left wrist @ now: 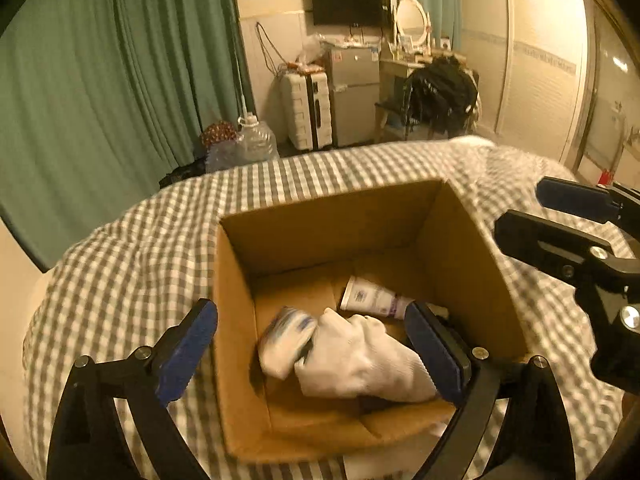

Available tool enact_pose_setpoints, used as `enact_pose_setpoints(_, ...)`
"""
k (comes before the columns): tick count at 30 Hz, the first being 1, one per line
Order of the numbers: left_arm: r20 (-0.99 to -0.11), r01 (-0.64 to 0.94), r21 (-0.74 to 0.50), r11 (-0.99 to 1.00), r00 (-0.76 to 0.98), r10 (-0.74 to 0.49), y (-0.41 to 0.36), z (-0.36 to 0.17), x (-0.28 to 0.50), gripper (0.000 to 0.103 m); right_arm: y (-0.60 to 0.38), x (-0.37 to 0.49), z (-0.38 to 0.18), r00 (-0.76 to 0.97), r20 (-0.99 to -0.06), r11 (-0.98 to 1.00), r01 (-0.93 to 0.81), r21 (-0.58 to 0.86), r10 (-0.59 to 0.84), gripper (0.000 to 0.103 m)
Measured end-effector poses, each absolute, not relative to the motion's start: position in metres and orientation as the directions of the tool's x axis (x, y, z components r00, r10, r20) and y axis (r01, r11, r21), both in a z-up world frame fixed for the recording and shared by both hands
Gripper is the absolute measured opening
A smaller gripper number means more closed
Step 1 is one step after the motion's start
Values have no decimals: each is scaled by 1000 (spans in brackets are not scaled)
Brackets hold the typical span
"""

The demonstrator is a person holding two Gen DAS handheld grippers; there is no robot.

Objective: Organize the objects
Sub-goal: 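Lower the tissue pack and white tube into the box and release both, then move both tools back toward the remaining items beside the box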

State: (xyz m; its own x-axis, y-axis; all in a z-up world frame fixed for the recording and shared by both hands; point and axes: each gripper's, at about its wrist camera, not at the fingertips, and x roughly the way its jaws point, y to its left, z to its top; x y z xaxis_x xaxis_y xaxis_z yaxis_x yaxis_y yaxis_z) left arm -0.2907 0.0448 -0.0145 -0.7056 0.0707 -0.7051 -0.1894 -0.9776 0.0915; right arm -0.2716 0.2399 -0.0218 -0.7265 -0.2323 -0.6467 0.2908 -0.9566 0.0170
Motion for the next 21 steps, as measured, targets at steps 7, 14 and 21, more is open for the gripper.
enact_pose_setpoints(7, -646, -162, 69, -984, -759, 80, 23, 41, -241, 98, 236, -218, 37, -789, -582, -959, 279, -48, -200, 63)
enact_pose_setpoints(14, -582, -154, 43, -987, -807, 101, 3, 87, -181, 99, 228, -152, 91, -841, -504, -951, 287, -113, -194, 65)
enact_pose_setpoints(21, -556, -139, 33, -990, -826, 98, -8, 99, -130, 99, 225, -101, 109, -855, -478, -947, 293, -128, -200, 66)
